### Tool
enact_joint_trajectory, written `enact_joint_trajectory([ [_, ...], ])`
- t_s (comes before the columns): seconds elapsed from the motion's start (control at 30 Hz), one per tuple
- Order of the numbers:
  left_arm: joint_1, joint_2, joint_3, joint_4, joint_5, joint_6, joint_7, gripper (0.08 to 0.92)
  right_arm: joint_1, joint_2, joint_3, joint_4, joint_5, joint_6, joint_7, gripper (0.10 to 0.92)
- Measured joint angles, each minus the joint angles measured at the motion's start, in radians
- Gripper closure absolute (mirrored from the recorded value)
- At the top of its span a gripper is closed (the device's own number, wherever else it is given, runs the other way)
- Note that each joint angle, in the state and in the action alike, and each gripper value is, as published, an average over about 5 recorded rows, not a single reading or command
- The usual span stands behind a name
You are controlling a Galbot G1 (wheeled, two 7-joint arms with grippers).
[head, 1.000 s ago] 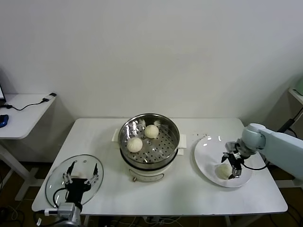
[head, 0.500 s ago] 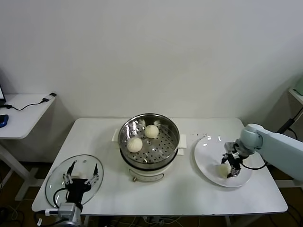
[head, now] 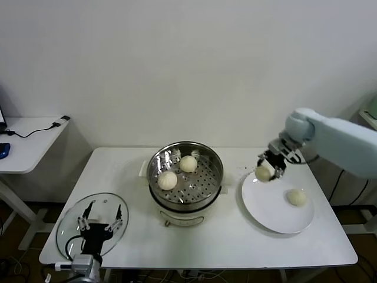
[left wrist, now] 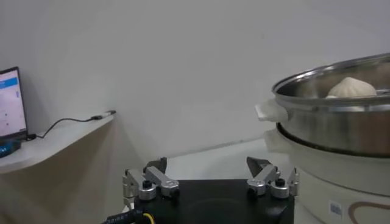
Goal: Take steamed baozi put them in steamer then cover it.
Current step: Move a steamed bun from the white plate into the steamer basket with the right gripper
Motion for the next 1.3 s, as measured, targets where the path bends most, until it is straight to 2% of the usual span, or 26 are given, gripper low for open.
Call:
enact_joint_trajectory([
  [0.23,0.009,-0.005,0.002,-0.005,0.01,-0.001,0.0,0.177,0.091,0.143,0.002,0.034,-0.073,0.169,0.003,0.35],
  [0.5,0.02,-0.004,0.001,-0.011,0.014,-0.001,0.0,0.177,0.078,0.289,0.023,0.074,-0.128,0.261,0.006,0.347],
  [0.8,0.023,-0.006,0.0,-0.012,0.018,0.002,-0.002,0.177,-0.006,0.392,0.002,0.113,-0.16,0.301,0.004,0.345],
  [1.3,0.024,-0.01,-0.003,0.005,0.018,-0.003,-0.002,0.177,-0.094,0.455,-0.025,0.122,-0.164,0.309,0.008,0.319],
])
